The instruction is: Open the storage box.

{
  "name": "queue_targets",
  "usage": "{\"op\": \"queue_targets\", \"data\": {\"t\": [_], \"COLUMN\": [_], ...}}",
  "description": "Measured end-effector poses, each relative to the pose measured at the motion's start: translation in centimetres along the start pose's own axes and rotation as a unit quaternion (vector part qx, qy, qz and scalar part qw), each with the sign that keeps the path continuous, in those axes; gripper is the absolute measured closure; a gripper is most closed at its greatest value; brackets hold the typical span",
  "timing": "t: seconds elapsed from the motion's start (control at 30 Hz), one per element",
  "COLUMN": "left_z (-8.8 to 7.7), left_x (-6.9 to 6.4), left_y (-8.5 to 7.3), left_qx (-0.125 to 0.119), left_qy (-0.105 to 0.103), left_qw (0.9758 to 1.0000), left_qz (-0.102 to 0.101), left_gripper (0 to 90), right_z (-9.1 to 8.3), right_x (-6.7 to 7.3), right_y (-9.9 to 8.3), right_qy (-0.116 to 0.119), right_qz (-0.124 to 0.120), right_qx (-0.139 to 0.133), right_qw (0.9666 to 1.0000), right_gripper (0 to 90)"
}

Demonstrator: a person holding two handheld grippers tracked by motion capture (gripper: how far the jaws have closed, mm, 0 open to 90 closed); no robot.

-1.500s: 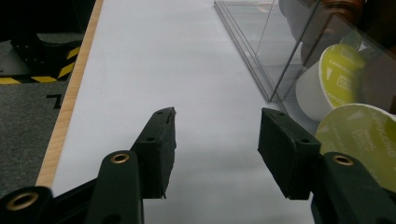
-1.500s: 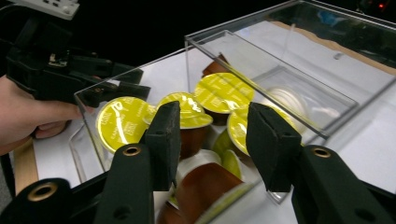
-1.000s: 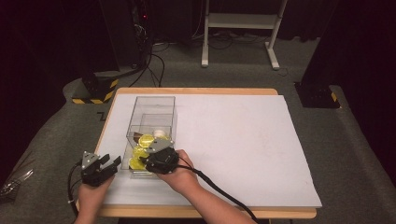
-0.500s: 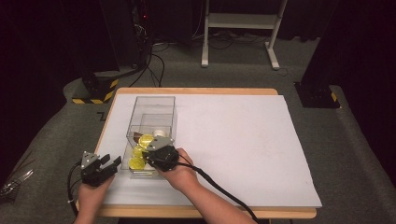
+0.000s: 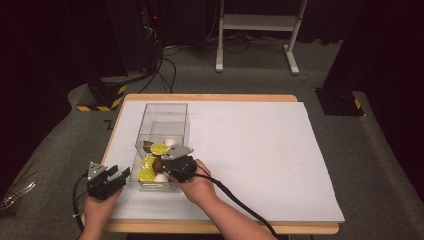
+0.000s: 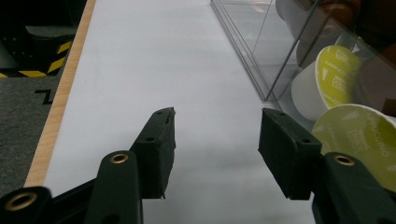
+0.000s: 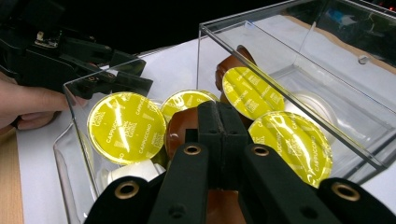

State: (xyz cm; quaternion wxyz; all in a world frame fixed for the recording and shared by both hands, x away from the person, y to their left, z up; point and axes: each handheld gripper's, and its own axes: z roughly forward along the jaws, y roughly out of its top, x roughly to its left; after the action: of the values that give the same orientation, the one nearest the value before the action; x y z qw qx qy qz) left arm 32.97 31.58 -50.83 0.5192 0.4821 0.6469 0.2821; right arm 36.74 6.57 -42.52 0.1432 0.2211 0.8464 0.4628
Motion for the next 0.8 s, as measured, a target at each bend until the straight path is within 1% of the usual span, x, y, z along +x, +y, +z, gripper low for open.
{"op": "queue_targets", "data": {"t": [0.03,0.17,0.2,0.23,0.33,0.43,0.47,0.53,0.57,0.63,0.7,0.8], "left_z": [0.0,0.0,0.0,0.0,0.1,0.1,0.1,0.1,0.1,0.2,0.2,0.2], "left_x": [0.0,0.0,0.0,0.0,0.0,-0.1,-0.1,-0.1,-0.1,-0.2,-0.3,-0.3], "left_y": [0.0,0.0,0.0,0.0,0.0,-0.1,-0.1,-0.1,-0.1,-0.2,-0.2,-0.2], "left_qx": [0.002,0.000,0.004,0.003,0.007,0.004,0.011,0.012,0.013,0.012,0.009,0.014], "left_qy": [0.000,0.000,-0.001,0.000,0.001,0.002,0.001,0.002,0.003,0.003,0.003,0.004], "left_qw": [1.0000,1.0000,1.0000,1.0000,1.0000,1.0000,0.9999,0.9998,0.9998,0.9998,0.9999,0.9998], "left_qz": [0.003,0.001,0.004,0.001,0.007,0.006,0.013,0.013,0.017,0.017,0.011,0.016], "left_gripper": [45.9,45.4,45.4,45.2,44.5,43.4,43.0,42.1,41.8,41.6,41.6,41.6], "right_z": [0.0,-0.3,-0.4,-0.5,-0.7,-1.0,-1.1,-1.3,-1.3,-1.5,-1.7,-2.0], "right_x": [-0.1,-0.2,-0.2,-0.2,-0.3,-0.3,-0.3,-0.3,-0.3,-0.4,-0.3,-0.4], "right_y": [0.0,-0.1,-0.1,-0.1,0.0,0.1,0.1,0.1,0.1,0.2,0.2,0.4], "right_qy": [0.001,-0.003,-0.004,-0.003,-0.004,-0.004,-0.005,-0.005,-0.005,-0.007,-0.007,-0.006], "right_qz": [0.002,0.000,0.003,0.005,0.006,0.007,0.006,0.008,0.008,0.007,0.010,0.010], "right_qx": [0.000,-0.006,-0.008,-0.010,-0.014,-0.019,-0.021,-0.025,-0.026,-0.030,-0.033,-0.039], "right_qw": [1.0000,1.0000,1.0000,0.9999,0.9999,0.9998,0.9998,0.9997,0.9996,0.9995,0.9994,0.9992], "right_gripper": [90.0,90.0,90.0,90.0,90.0,90.0,90.0,90.0,90.0,90.0,90.0,90.0]}}
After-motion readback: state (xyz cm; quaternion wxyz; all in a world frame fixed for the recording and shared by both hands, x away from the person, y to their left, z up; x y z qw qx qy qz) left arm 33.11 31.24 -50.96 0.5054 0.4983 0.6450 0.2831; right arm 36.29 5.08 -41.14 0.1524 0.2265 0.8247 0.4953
